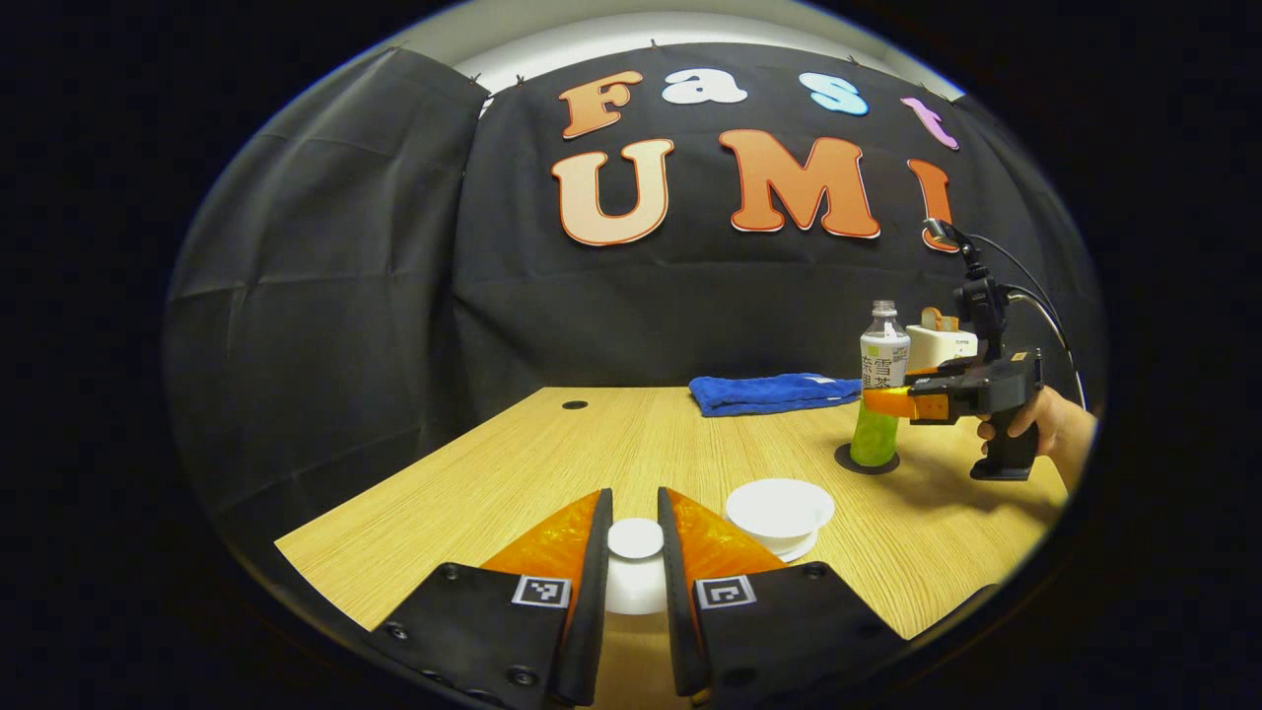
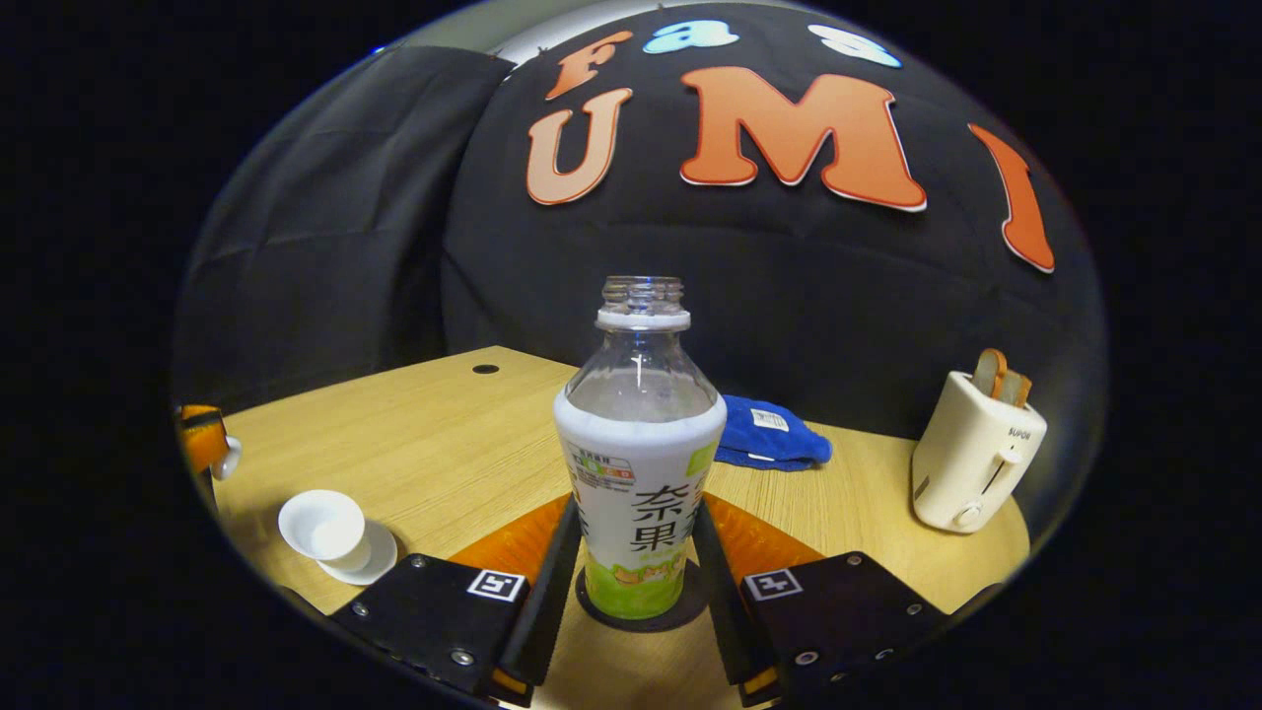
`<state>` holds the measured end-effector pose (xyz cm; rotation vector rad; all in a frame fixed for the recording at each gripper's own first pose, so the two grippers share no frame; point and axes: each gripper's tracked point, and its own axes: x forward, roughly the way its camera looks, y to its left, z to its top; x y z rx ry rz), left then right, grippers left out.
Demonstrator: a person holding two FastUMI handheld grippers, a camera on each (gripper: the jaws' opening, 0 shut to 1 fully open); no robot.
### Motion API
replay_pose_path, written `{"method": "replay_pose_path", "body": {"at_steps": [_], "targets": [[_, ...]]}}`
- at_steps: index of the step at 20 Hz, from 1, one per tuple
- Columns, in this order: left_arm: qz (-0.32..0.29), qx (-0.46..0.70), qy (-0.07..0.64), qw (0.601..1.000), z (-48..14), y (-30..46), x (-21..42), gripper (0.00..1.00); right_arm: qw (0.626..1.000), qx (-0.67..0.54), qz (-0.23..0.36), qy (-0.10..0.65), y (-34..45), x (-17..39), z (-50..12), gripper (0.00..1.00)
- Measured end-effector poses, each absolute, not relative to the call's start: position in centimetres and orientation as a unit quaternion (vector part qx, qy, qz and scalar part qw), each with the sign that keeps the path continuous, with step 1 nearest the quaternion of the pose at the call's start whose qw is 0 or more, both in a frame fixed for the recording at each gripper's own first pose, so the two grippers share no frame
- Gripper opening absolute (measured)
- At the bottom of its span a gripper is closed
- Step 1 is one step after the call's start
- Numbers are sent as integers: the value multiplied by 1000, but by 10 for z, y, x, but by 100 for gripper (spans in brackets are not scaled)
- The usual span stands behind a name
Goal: Open the teacup lid with one hand, grasp the water bottle and pour water into the teacup with the other hand; after pouring, place the water bottle on the coaster and then close the teacup lid.
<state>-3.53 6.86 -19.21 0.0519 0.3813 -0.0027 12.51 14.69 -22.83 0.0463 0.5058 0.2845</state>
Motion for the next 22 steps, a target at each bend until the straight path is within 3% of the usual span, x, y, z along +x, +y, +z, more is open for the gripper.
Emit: {"method": "replay_pose_path", "body": {"at_steps": [9,18,22], "targets": [[-34,-3,182,983,-186,33,-16,32,957,53,132,255,141,136,-236,69],[-79,-37,175,981,-193,-22,24,32,954,73,149,250,133,123,-227,94],[-91,-27,194,976,-211,-38,32,31,957,75,150,236,126,102,-212,96]]}}
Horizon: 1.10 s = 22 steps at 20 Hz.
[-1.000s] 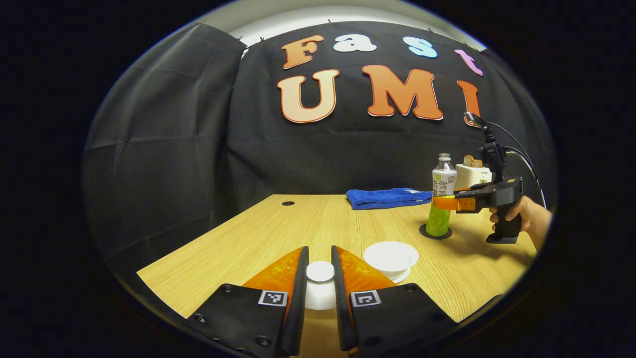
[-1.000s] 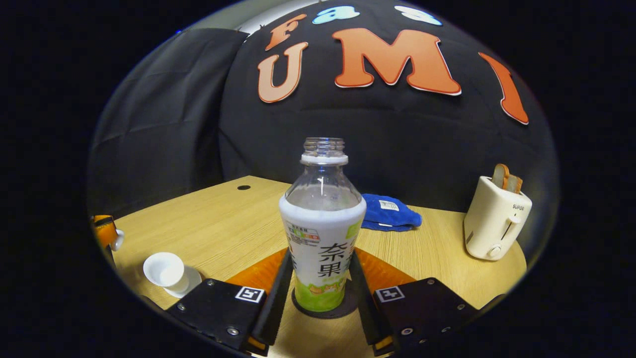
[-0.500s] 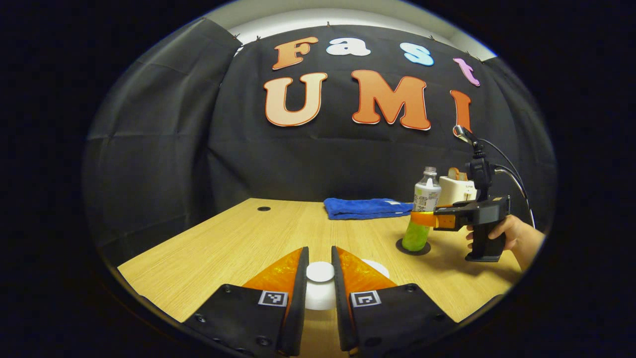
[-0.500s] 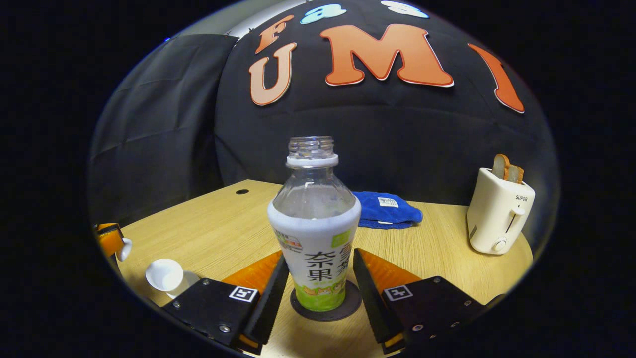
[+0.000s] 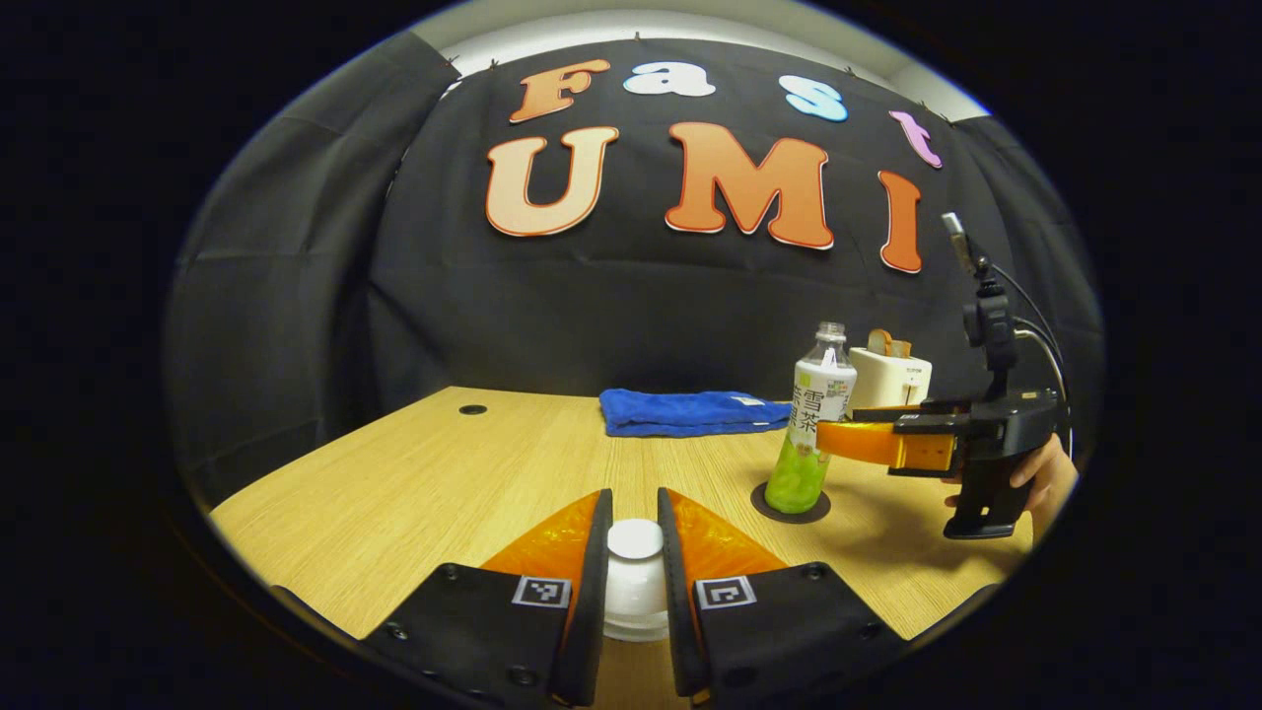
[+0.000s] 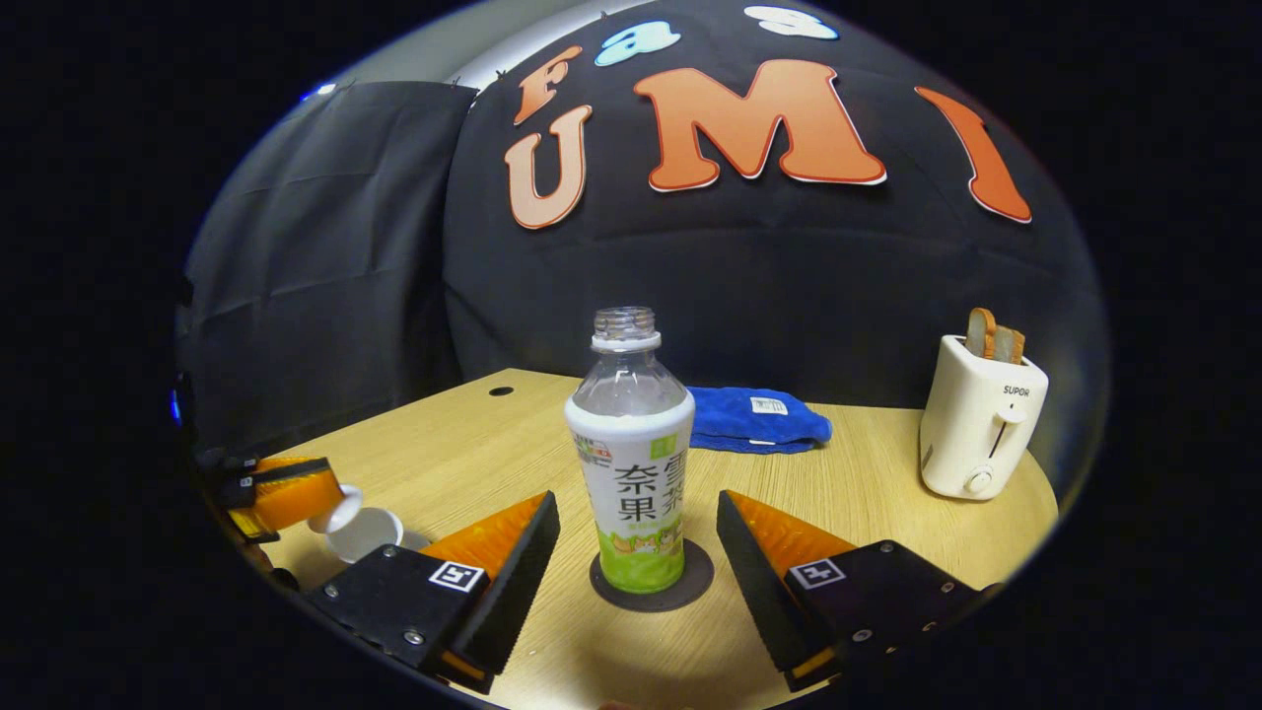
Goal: Open the teacup lid with one hand, grasp the water bottle and pour water into the teacup with the other hand; after pouring, place the water bottle on the coaster and then close the teacup lid.
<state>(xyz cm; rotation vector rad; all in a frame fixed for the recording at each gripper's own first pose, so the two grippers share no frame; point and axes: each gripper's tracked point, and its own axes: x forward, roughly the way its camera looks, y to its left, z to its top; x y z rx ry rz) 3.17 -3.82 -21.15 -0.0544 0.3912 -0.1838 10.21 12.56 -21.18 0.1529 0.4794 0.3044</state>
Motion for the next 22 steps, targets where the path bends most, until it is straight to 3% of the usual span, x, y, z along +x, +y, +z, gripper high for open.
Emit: {"method": "replay_pose_path", "body": {"at_steps": [13,16,19,20,22], "targets": [[-88,24,234,968,-241,-43,30,35,966,87,126,207,104,60,-190,96],[-82,23,218,972,-229,-42,31,59,967,102,125,196,106,46,-178,96],[-77,36,204,975,-214,-40,31,68,974,87,113,173,101,35,-162,96],[-75,39,195,977,-206,-40,32,65,977,82,108,167,98,32,-158,96],[-73,40,167,982,-181,-44,33,70,980,76,97,155,93,25,-149,96]]}}
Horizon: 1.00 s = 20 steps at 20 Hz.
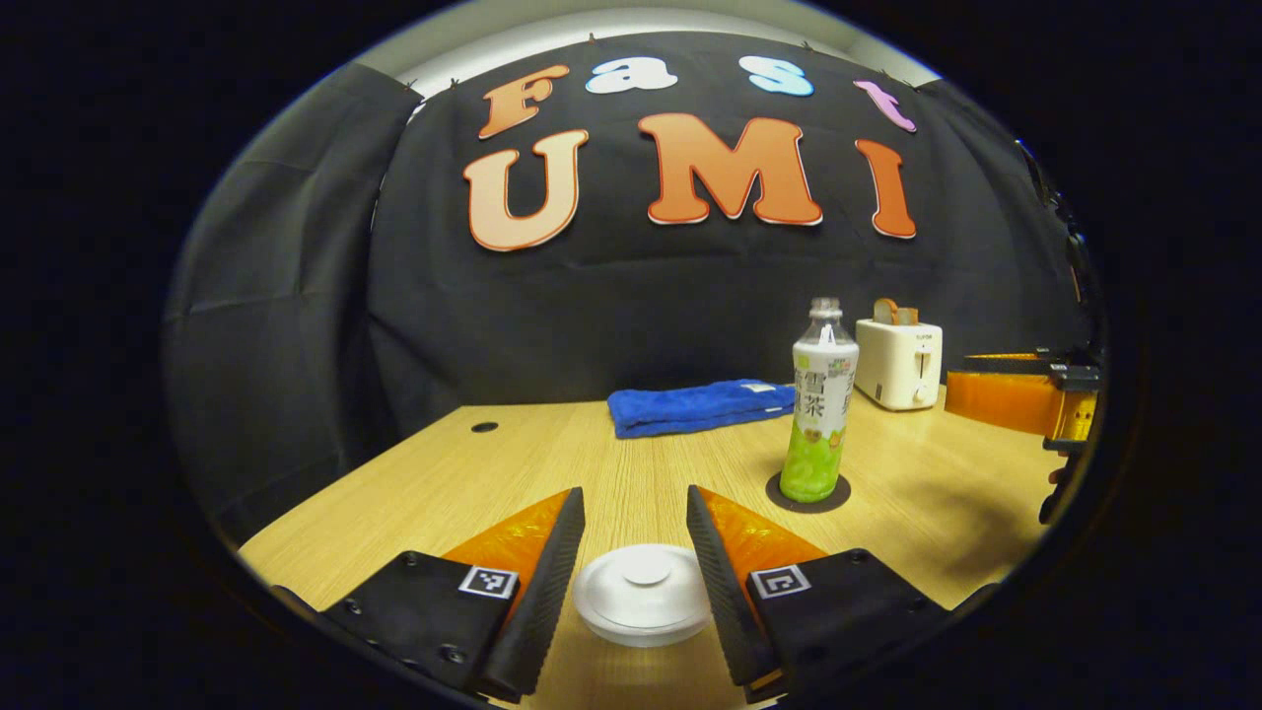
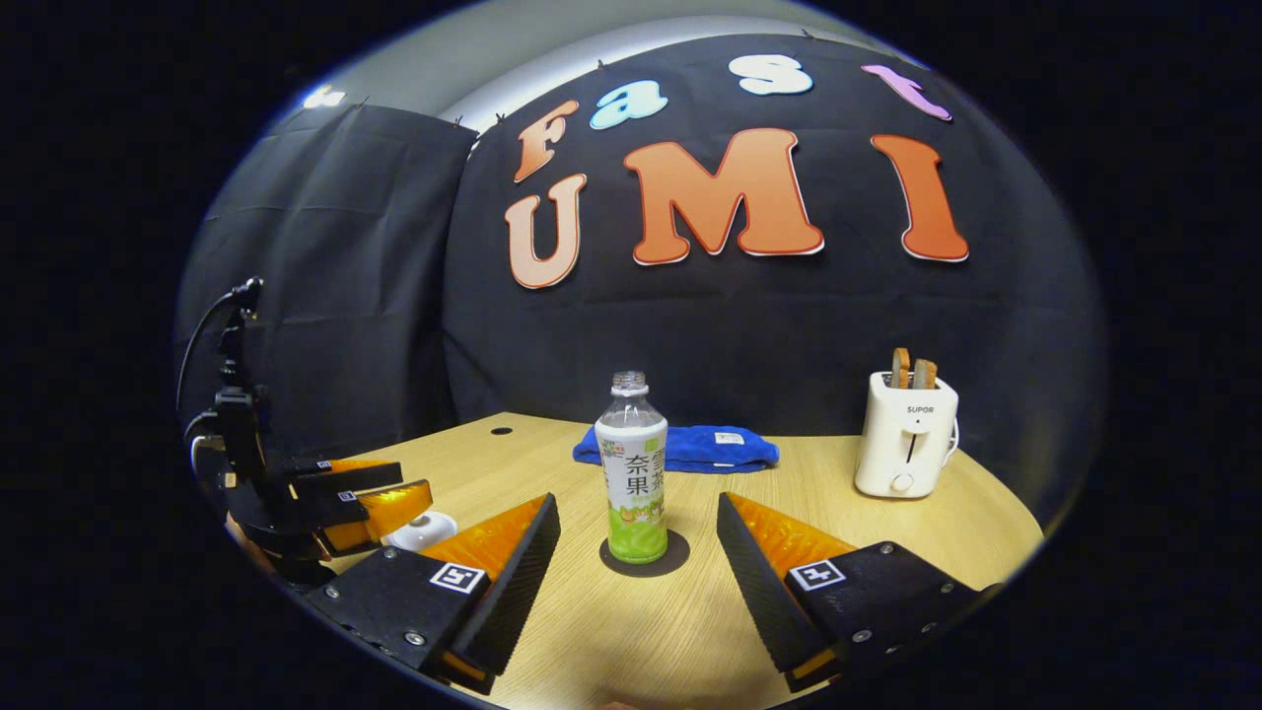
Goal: Open the teacup lid with one hand, grasp the water bottle and pour water into the teacup with the other hand; after pouring, place the water bottle on the coaster and then close the teacup lid.
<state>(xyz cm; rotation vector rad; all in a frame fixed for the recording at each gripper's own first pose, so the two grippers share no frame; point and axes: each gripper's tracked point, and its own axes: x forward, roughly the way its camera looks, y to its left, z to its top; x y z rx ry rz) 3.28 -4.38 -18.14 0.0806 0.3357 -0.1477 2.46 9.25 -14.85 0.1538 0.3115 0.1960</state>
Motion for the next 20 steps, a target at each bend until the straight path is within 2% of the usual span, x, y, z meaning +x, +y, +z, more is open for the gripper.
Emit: {"method": "replay_pose_path", "body": {"at_steps": [2,3,5,9,11,13,14,15,20], "targets": [[-73,39,143,986,-159,-49,30,79,984,70,89,140,87,19,-138,96],[-77,34,138,987,-151,-54,26,76,986,64,84,132,84,16,-132,96],[-80,22,115,990,-130,-62,19,78,990,46,72,113,78,11,-123,96],[-70,16,70,995,-90,-66,10,94,994,15,62,90,77,-2,-109,96],[-63,2,50,997,-75,-65,7,92,995,17,65,80,79,-8,-102,97],[-58,-8,33,998,-64,-65,5,95,995,21,66,76,80,-12,-100,97],[-57,-9,29,998,-61,-65,4,93,995,21,65,76,80,-14,-99,98],[-56,-10,28,998,-61,-65,4,95,995,20,64,76,78,-16,-98,98],[-64,-8,39,997,-60,-73,-2,93,995,29,55,74,72,-23,-94,99]]}}
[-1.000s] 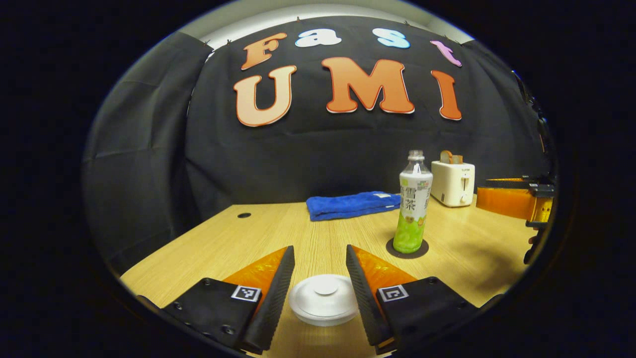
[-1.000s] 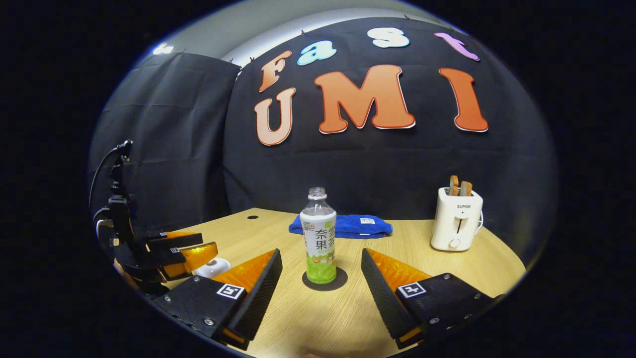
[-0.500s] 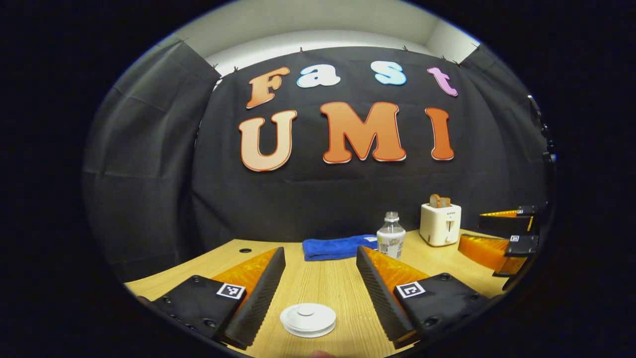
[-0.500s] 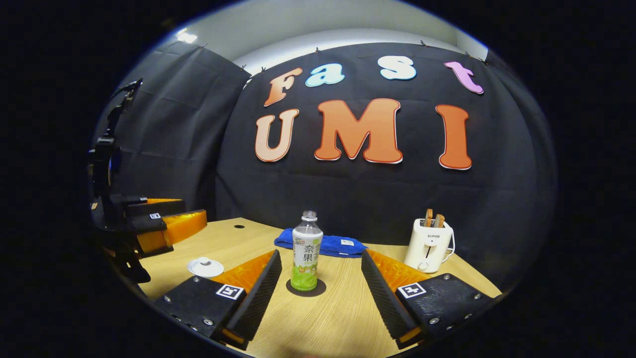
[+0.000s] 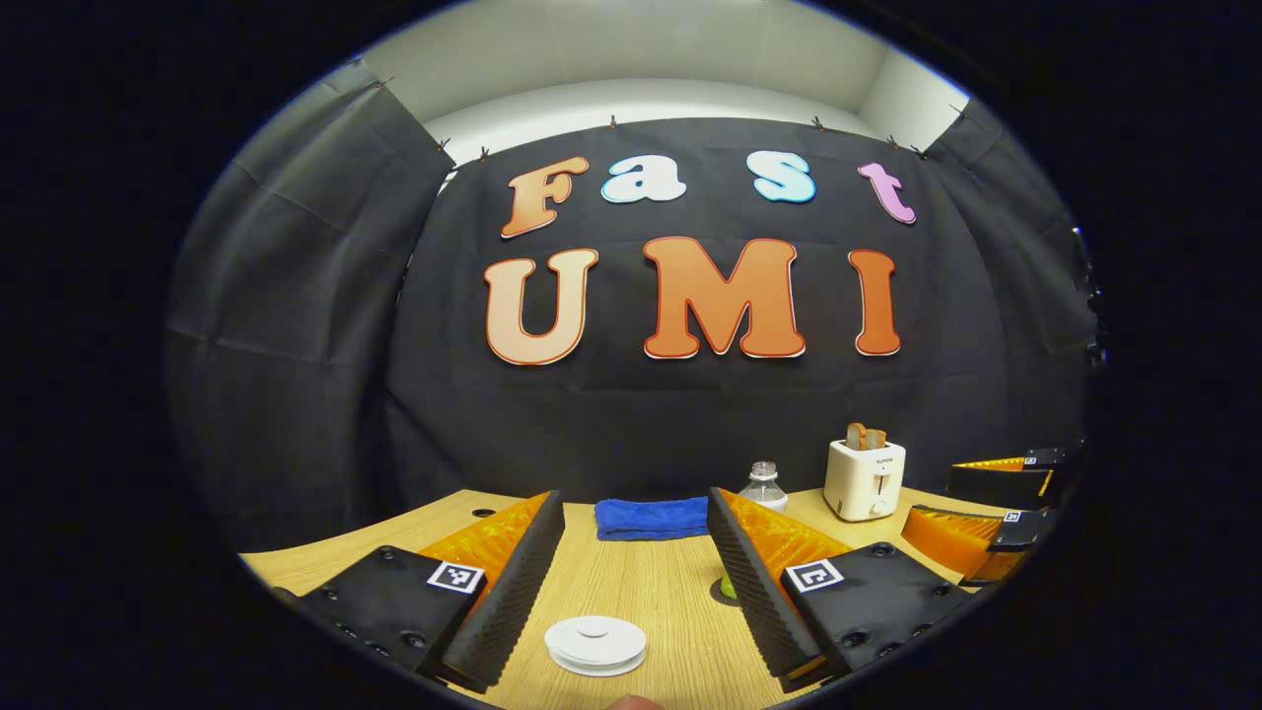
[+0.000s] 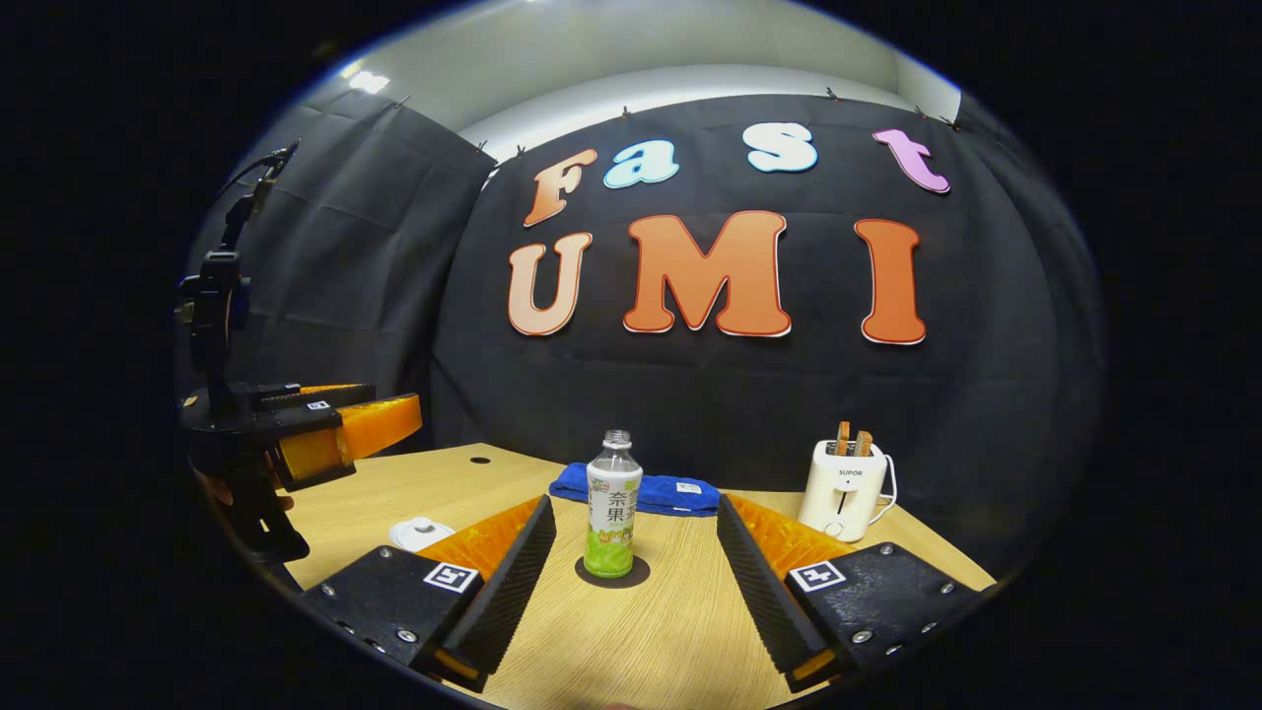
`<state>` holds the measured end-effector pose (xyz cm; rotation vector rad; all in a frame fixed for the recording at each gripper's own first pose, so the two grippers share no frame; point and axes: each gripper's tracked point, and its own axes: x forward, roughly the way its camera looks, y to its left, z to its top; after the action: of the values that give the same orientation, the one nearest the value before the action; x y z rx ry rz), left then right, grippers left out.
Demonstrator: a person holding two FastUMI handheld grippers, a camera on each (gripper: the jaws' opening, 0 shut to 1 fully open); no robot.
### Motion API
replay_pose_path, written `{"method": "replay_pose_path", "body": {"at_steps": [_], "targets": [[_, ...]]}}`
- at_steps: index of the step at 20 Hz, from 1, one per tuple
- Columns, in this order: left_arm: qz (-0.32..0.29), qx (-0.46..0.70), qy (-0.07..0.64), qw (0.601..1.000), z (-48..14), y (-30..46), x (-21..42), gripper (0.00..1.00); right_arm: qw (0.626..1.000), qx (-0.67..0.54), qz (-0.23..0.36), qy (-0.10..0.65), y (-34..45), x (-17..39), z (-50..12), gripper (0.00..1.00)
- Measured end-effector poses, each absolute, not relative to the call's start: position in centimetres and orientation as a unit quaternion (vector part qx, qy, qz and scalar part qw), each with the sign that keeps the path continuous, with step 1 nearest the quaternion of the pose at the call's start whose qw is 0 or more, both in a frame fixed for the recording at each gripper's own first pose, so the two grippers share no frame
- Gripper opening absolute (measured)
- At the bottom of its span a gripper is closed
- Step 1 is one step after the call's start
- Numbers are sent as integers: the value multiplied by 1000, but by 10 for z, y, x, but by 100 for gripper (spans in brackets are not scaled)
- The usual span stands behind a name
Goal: Open the teacup lid with one hand, grasp the water bottle and pour water into the teacup with the other hand; after pouring, place the water bottle on the coaster and then close the teacup lid.
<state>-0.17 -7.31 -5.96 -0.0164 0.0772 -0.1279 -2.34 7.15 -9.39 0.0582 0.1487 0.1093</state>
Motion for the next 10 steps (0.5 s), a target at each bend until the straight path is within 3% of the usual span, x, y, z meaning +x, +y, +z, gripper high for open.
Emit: {"method": "replay_pose_path", "body": {"at_steps": [10], "targets": [[-42,-9,39,998,-61,-55,-19,96,996,51,41,68,72,-32,-87,99]]}}
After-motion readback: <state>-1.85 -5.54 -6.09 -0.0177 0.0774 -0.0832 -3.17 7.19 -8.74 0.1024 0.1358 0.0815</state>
